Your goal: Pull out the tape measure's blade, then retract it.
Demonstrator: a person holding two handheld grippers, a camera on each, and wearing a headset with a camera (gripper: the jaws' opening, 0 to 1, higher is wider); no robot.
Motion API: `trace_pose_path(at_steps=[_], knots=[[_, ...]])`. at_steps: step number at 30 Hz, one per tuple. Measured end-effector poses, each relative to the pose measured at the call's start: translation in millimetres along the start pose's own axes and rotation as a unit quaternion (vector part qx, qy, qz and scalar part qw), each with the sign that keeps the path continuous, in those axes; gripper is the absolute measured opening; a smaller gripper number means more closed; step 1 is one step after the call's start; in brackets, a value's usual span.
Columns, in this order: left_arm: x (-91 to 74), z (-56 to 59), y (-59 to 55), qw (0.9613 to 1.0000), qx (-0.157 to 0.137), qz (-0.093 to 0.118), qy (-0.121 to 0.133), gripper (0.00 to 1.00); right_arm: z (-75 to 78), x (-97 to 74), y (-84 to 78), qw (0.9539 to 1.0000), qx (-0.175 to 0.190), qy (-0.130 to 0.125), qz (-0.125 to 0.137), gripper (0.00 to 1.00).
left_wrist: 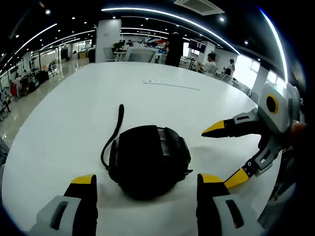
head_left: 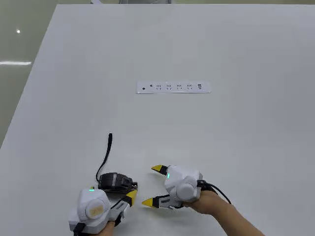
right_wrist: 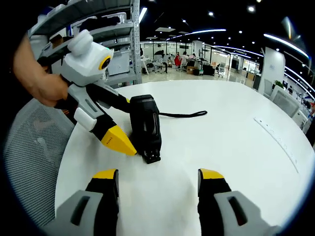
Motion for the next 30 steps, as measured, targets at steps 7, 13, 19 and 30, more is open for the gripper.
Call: trace_pose_path(at_steps=[7,13,19,30], knots=[[-11.4,-2.6,-1.7,0.997,0.053,0.015,-0.054,0.88,0.1,-19.8,-8.6,0.9987,0.042,-0.02,0.021,0.77],[-19.7,-2.9,-1.2,0.9935,0.083,0.026,-0.073,0.93,-0.3,-28.3,-14.4,0.9979,0.052,-0.027,0.028,0.85],[-33.7,-1.0,1.0,0.9811,0.153,0.04,-0.112,0.98,-0.3,-61.2,-27.8,0.9916,0.088,-0.068,0.065,0.9],[-46.4,-7.5,0.8,0.9725,0.184,0.048,-0.134,1.0,-11.4,-91.7,-52.1,0.9838,0.13,-0.095,0.08,0.96]])
Point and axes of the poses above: the centre of the closed fingertips' face, and the gripper's own axes: x roughly forward along the fingers, z roughly to its right, y roughly out of its top, the point moved 2 cm from there along -x, roughly backward along the fingers, and after that the axes turned 13 degrees about -z, right-handed, at the moved point
